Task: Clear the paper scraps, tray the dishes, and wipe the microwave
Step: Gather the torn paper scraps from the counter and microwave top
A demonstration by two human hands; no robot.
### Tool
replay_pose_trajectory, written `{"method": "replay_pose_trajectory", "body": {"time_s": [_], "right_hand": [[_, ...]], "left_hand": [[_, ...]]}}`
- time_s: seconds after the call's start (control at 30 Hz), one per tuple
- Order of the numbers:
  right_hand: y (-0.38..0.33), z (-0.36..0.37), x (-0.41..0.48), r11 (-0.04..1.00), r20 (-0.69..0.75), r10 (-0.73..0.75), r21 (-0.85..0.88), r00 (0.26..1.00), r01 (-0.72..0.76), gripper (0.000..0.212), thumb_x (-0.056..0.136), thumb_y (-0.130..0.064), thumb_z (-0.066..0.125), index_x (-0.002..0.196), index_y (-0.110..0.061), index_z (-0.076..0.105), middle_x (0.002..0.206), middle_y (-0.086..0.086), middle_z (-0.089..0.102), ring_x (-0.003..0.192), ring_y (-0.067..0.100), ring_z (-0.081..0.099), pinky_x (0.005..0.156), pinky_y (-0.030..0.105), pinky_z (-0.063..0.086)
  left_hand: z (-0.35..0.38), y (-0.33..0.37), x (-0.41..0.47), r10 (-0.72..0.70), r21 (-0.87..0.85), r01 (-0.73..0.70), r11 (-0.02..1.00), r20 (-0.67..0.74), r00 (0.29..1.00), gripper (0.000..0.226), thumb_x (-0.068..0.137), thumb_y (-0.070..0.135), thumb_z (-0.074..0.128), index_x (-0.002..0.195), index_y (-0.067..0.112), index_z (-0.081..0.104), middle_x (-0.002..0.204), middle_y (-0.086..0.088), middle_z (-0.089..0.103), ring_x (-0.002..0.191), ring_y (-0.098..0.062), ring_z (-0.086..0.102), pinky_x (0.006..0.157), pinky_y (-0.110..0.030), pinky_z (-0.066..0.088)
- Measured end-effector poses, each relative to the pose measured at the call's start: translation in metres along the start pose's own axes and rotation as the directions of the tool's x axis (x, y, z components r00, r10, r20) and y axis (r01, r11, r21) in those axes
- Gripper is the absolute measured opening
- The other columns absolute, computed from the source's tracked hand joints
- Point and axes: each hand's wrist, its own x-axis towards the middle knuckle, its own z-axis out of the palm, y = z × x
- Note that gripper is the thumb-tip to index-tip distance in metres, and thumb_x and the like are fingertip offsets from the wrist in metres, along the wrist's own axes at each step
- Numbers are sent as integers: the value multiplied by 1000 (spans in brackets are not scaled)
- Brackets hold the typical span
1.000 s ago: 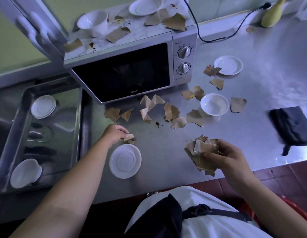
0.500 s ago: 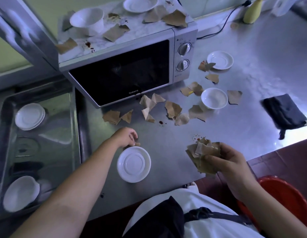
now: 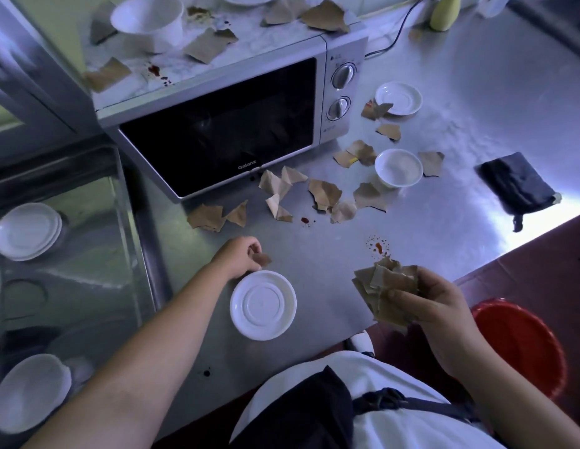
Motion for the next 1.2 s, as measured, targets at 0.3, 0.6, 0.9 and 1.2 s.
{"method": "replay_pose_trajectory", "body": {"time_s": [0.3, 0.6, 0.9, 1.2], "right_hand": [[2, 22, -17, 1000, -32, -17, 13, 999, 17, 25, 83, 18, 62, 99, -1, 70, 91, 23, 72, 74, 31, 73, 54, 32, 58], [14, 28, -29, 1000, -67, -4, -23, 998, 3, 25, 84, 16, 63, 99, -2, 71, 92, 21, 73, 76, 33, 73, 56, 33, 57], [23, 24, -42, 1000, -122, -5, 6, 993, 6, 26, 82, 15, 65, 99, -4, 71, 93, 21, 73, 79, 36, 74, 58, 34, 58], [29, 22, -48, 999, -163, -33, -43, 986, 26, 26, 82, 11, 68, 96, -10, 74, 89, 20, 74, 68, 38, 71, 61, 48, 52]], "left_hand": [[5, 0, 1, -21, 52, 23, 998, -41, 999, 15, 75, 14, 80, 72, 23, 68, 73, 7, 67, 71, -13, 62, 56, -24, 39], [-4, 0, 11, 127, 33, -128, 991, 38, 991, 21, 74, 9, 80, 89, 21, 71, 87, 2, 68, 81, -19, 63, 77, -33, 51], [-11, 11, 15, 292, 230, -340, 912, 219, 931, 33, 80, 7, 69, 106, 26, 72, 105, 1, 55, 96, -16, 59, 88, -32, 50], [-10, 16, 20, 313, 373, -381, 846, 230, 921, 20, 76, 8, 71, 89, 22, 75, 91, 3, 64, 86, -19, 61, 79, -33, 53]]}}
